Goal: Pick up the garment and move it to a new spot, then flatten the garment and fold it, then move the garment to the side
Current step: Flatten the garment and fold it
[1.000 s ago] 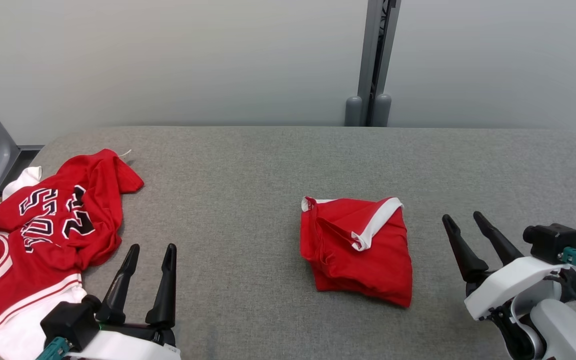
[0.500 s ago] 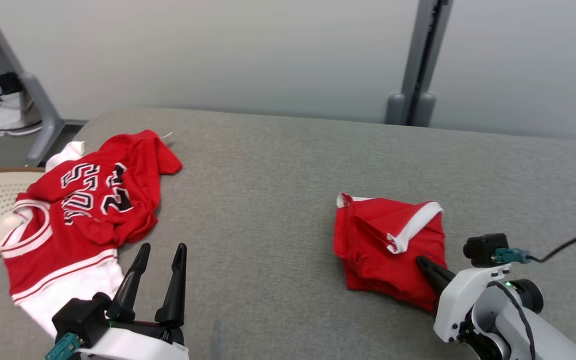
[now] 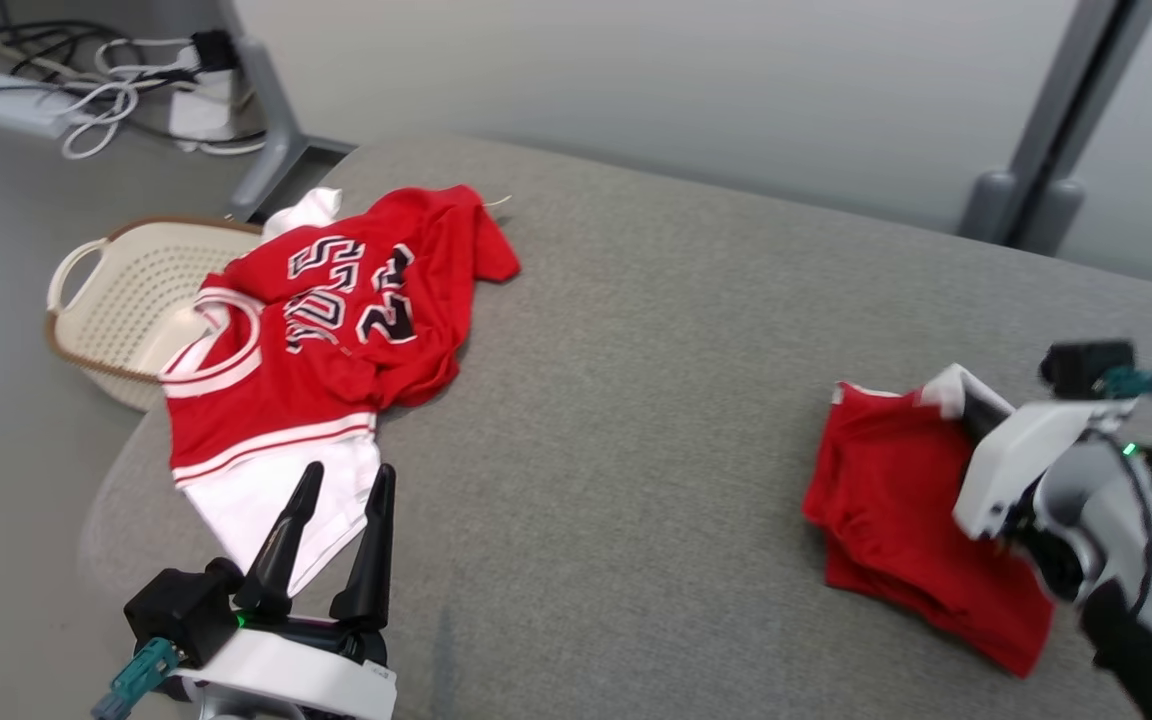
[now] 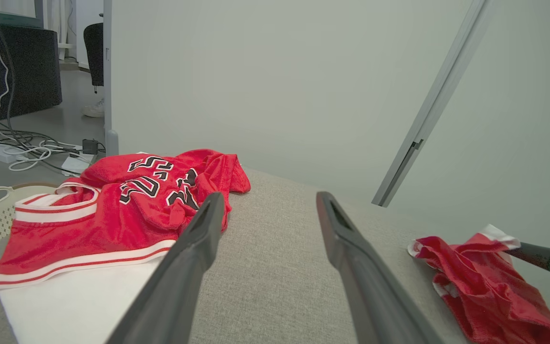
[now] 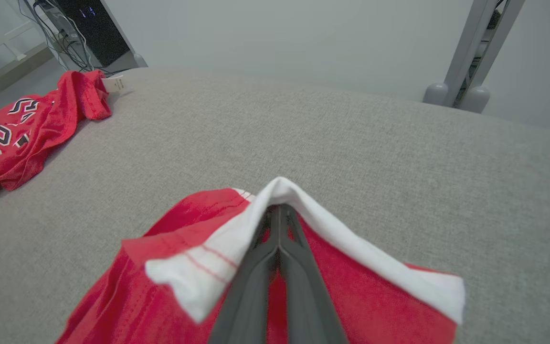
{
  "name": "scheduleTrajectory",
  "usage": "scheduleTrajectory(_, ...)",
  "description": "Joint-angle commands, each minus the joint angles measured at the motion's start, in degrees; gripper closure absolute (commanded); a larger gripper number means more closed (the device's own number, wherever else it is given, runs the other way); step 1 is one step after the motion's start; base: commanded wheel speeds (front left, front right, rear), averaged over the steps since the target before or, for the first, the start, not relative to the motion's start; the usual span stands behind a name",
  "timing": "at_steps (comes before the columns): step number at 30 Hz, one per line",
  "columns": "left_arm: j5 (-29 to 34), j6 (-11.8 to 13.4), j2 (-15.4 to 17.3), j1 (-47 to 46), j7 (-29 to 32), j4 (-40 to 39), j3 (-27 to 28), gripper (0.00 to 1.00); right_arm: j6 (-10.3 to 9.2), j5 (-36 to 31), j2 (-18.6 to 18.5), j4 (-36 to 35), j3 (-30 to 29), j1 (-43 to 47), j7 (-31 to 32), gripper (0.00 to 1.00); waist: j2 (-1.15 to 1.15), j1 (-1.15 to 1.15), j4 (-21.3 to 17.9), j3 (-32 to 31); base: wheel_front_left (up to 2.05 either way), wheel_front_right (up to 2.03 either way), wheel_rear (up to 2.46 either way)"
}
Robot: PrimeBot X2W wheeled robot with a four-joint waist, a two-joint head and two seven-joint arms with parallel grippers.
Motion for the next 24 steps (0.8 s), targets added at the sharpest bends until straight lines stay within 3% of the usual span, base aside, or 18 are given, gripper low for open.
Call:
scheduleTrajectory(1, 0.13, -0.43, -0.29, -1.28, -0.01, 0.06, 0.03, 0.00, 0.01, 0.39, -1.04, 0.72, -0.37, -1.97, -0.37, 1.00, 0.00, 0.00, 3.10, 2.36, 0.00, 0.00, 0.00)
scheduleTrajectory(8, 0.35, -0.95, -1.67, -2.71, -0.01, 1.03, -0.04, 0.00, 0.01, 1.31, -1.24, 5.35, 0.62, -10.22, 1.33, 1.00, 0.00, 0.00, 5.99, 5.51, 0.00, 0.00, 0.00)
scheduleTrajectory(11, 0.76, -1.12, -1.93, -3.18, -0.02, 1.27, 0.43, 0.00, 0.01, 1.90, 0.11, 5.40, 1.46, -12.03, -0.94, 1.00, 0.00, 0.00, 5.69, 5.20, 0.00, 0.00, 0.00)
scheduleTrajectory(16, 1.60, -1.33, -1.70, -2.36, -0.02, 1.05, 1.65, 0.00, 0.00, 2.50, 0.76, 3.39, 4.08, -10.78, -5.82, 1.00, 0.00, 0.00, 2.66, 2.83, 0.00, 0.00, 0.00)
scheduleTrajectory(21, 2.34, -1.42, -0.94, -0.83, -0.01, 0.57, 2.87, 0.00, 0.01, 3.65, 1.02, -0.25, 6.48, -8.65, -9.02, 1.00, 0.00, 0.00, -2.97, -0.13, 0.00, 0.00, 0.00)
scheduleTrajectory(22, 2.41, -1.43, -0.85, -0.55, -0.02, 0.51, 2.97, 0.00, 0.01, 3.88, 1.00, -1.08, 6.74, -8.18, -9.48, 0.71, 0.00, 0.00, -4.14, -0.61, 0.00, 0.00, 0.00)
scheduleTrajectory(23, 2.44, -1.36, -0.70, -0.27, -0.01, 0.45, 3.38, 0.00, 0.01, 3.93, 1.19, -2.07, 7.24, -7.73, -9.83, 0.52, 0.00, 0.00, -5.52, -1.12, 0.00, 0.00, 0.00)
scheduleTrajectory(24, 2.55, -1.37, -0.60, -0.07, -0.02, 0.33, 3.46, 0.00, 0.01, 3.99, 1.04, -2.97, 7.42, -7.26, -10.23, 0.00, 0.00, 0.00, -6.66, -1.51, 0.00, 0.00, 0.00)
